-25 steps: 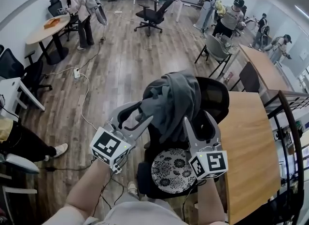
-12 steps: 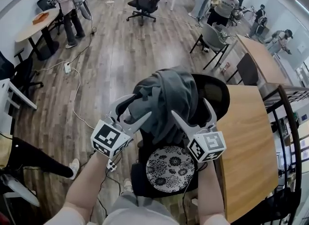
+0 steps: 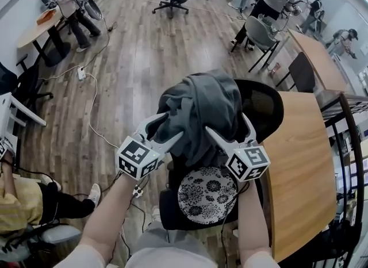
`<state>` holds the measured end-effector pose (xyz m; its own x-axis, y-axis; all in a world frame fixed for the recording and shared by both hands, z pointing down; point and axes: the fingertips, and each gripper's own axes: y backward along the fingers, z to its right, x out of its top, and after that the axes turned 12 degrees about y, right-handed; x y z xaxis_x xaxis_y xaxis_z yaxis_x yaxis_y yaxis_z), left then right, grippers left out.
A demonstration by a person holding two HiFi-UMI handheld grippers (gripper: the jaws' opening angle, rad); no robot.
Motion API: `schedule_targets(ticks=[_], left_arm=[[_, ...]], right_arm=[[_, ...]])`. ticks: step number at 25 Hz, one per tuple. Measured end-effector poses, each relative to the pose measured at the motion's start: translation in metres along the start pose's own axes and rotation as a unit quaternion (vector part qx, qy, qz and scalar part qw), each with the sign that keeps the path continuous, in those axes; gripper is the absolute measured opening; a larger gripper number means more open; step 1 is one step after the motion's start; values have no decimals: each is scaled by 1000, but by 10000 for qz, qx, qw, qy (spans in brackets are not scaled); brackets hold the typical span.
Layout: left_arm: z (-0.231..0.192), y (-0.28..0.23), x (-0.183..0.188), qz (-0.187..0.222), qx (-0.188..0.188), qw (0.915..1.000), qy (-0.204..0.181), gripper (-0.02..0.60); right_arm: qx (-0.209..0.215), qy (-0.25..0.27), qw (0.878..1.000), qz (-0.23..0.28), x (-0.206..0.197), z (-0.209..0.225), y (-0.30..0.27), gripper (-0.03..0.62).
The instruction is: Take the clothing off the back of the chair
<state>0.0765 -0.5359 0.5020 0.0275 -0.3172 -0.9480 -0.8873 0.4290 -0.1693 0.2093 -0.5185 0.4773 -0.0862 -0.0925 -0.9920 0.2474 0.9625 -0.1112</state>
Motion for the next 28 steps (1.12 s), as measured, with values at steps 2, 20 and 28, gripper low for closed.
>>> schedule_targets(ticks=[2,20,28], left_arm=[[-2,-3,-6,-10,17,10000,35,272],[9,-6,-8,-151,-36,9996,216,37],[39,8,29,251,-35,9996,135,28]], right_arm=[[101,-28,9999,-25,-4,-2,-5,572],[119,816,9966,-15,2,-34,8,130],[82,969,9939,512,43,-40,37,122]])
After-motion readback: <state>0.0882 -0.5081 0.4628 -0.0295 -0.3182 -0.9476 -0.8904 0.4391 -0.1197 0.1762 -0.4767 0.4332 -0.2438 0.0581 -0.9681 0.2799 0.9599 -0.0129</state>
